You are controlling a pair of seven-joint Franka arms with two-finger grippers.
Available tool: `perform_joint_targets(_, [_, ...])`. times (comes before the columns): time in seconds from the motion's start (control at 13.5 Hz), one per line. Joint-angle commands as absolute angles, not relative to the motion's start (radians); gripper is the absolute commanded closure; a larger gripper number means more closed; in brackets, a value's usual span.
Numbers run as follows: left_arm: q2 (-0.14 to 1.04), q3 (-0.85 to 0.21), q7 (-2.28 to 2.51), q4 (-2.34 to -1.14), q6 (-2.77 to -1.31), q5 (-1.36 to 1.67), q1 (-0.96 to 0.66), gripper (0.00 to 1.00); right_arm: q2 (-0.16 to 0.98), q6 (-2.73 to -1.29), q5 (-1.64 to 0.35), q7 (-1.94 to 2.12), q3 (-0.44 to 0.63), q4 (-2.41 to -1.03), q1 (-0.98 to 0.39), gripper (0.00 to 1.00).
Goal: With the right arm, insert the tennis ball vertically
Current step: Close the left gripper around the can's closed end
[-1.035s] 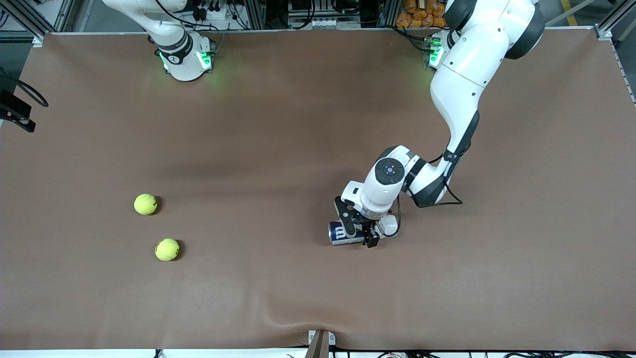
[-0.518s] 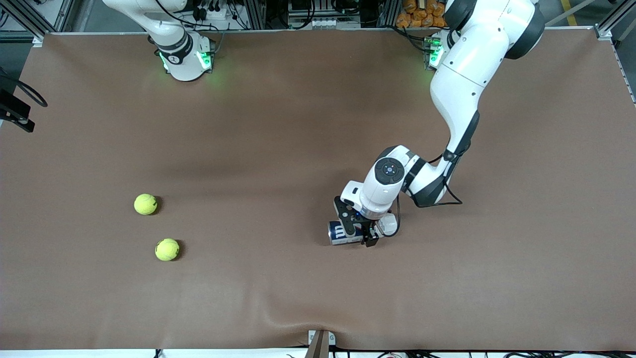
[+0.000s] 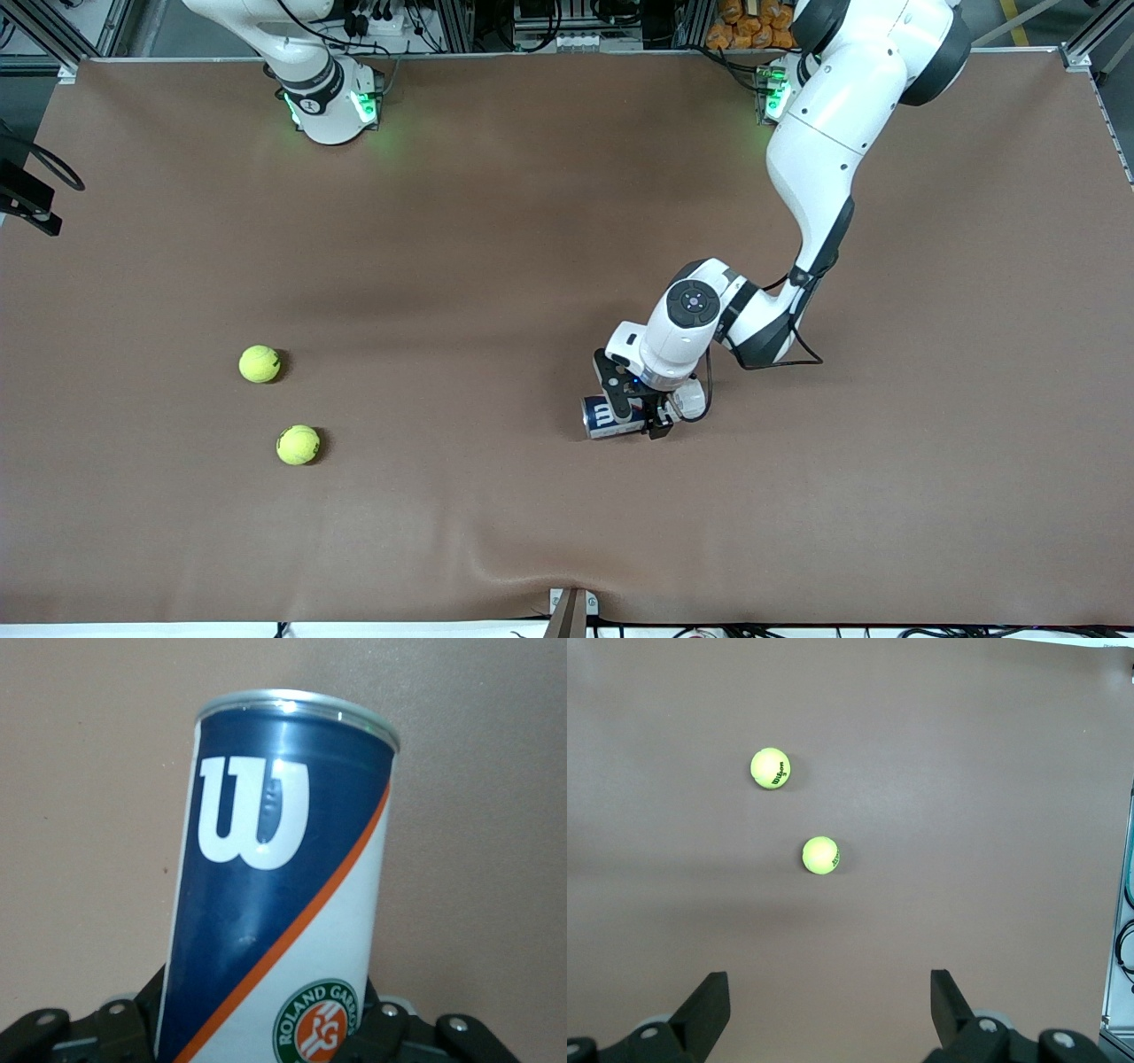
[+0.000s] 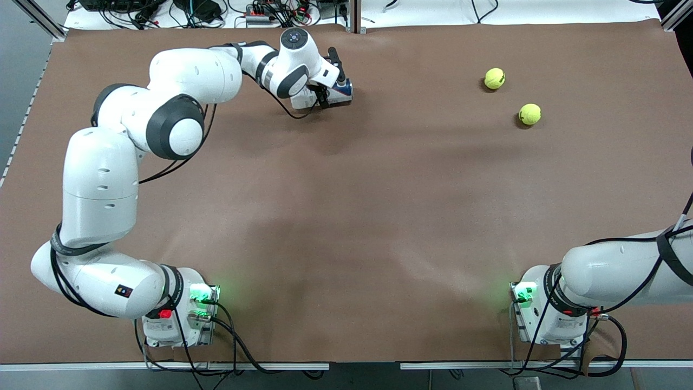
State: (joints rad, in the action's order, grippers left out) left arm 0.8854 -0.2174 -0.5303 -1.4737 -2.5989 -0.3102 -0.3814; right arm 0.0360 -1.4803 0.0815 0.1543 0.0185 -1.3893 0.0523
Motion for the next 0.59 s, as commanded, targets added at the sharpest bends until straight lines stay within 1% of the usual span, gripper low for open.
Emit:
perform_joint_targets(0.0, [0.871, -0.221, -0.555, -1.470, -2.591, -0.288, -0.380, 0.25, 0.034, -1.468, 0.097, 0.158, 0.014, -1.381, 0.052, 0.00])
perform_joint_targets(0.15, [0.861, -0.221, -0.555, -1.470, -2.571, -0.290, -0.382, 0.25, 0.034, -1.468, 0.098, 0.158, 0.011, -1.381, 0.049, 0.00])
perform_joint_targets(0.52, [0.792, -0.225, -0.551, -1.473, -2.482, -0.290, -0.385, 0.25, 0.034, -1.470, 0.098, 0.158, 0.011, -1.381, 0.051, 0.00])
